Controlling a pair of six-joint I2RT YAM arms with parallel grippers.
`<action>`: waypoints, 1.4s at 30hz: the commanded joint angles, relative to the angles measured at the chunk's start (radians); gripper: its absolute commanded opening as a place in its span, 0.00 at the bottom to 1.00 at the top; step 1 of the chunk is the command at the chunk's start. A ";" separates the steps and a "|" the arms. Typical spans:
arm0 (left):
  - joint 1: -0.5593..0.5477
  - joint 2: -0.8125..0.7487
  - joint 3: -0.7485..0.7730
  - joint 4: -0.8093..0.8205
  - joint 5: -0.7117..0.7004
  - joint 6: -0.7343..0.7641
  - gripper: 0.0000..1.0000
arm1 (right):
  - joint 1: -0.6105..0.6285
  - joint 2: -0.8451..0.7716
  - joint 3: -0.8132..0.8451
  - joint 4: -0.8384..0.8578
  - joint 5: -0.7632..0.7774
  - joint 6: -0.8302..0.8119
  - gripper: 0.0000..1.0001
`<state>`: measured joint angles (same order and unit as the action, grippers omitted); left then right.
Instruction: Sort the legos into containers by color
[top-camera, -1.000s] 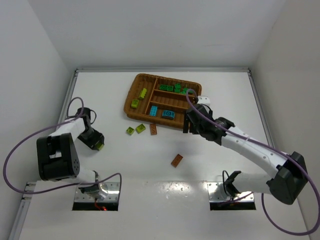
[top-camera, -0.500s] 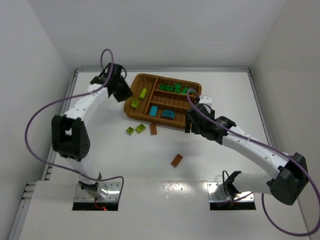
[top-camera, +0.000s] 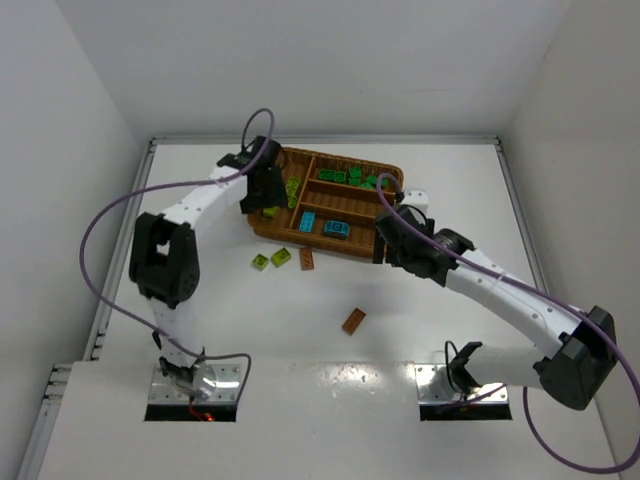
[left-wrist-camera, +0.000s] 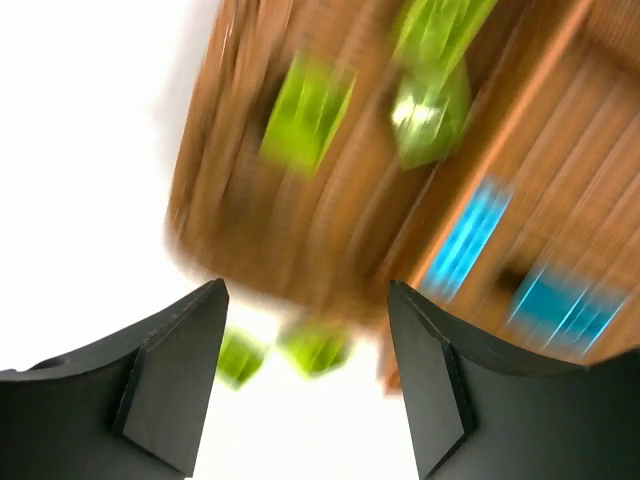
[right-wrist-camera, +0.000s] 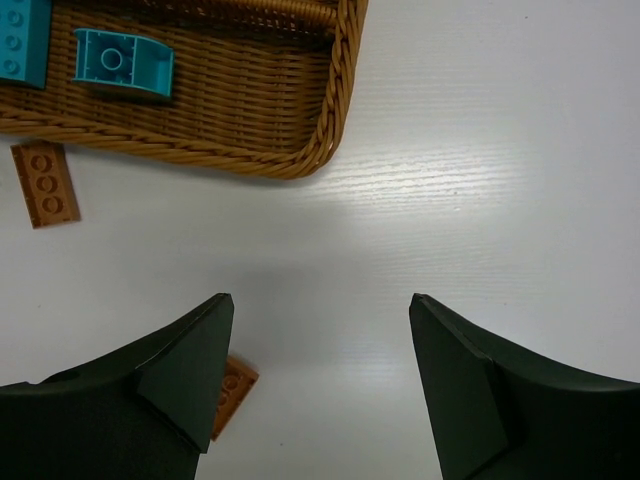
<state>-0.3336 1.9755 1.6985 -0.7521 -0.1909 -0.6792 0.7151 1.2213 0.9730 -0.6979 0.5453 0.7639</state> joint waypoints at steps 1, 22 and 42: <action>-0.059 -0.209 -0.215 -0.023 -0.107 0.082 0.71 | 0.003 0.018 0.036 0.017 -0.002 0.017 0.72; -0.085 -0.178 -0.570 0.198 -0.136 0.046 0.74 | 0.003 0.049 0.064 0.035 -0.031 0.017 0.72; -0.056 -0.167 -0.162 0.086 -0.048 0.073 0.19 | 0.003 0.038 0.055 0.015 -0.022 0.017 0.72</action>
<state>-0.3981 1.7382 1.4052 -0.6598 -0.2478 -0.6121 0.7155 1.2831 0.9974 -0.6823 0.5133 0.7677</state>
